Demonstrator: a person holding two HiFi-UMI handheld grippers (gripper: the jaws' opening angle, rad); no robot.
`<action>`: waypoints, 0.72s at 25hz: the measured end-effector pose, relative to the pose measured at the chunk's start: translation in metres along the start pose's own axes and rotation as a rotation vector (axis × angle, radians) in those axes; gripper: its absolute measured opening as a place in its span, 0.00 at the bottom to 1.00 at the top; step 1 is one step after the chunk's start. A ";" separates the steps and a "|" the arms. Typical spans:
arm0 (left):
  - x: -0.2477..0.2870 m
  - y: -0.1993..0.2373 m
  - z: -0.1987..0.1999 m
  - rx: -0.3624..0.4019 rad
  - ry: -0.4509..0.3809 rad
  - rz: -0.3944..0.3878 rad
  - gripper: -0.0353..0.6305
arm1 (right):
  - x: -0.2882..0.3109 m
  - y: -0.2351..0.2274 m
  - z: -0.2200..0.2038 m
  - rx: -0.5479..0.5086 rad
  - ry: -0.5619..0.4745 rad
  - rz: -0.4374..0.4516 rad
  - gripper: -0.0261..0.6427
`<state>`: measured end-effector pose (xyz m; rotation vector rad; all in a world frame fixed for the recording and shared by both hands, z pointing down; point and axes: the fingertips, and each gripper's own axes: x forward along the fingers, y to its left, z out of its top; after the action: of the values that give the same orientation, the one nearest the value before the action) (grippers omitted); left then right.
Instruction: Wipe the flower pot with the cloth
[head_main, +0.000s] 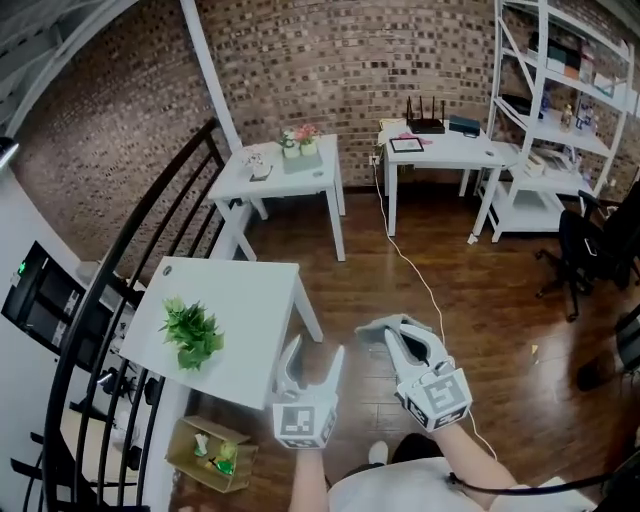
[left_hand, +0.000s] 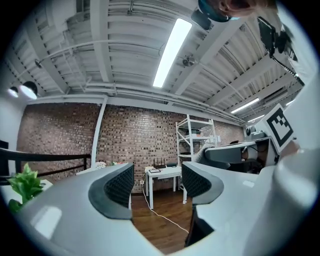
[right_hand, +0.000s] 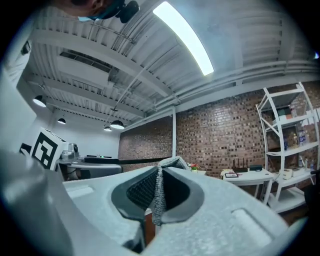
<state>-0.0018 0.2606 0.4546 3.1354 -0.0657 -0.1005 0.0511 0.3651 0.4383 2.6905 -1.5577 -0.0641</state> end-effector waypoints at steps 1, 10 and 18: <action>0.001 0.012 0.000 0.008 -0.001 0.022 0.51 | 0.013 -0.001 0.000 0.001 0.001 0.009 0.04; 0.018 0.130 0.002 -0.019 -0.018 0.309 0.50 | 0.156 0.036 -0.001 0.007 -0.023 0.308 0.04; 0.017 0.221 0.021 0.023 -0.036 0.666 0.50 | 0.274 0.070 0.022 0.009 -0.112 0.724 0.04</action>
<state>0.0046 0.0393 0.4334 2.9412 -1.0894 -0.1479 0.1258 0.0928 0.4142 1.9883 -2.4488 -0.1857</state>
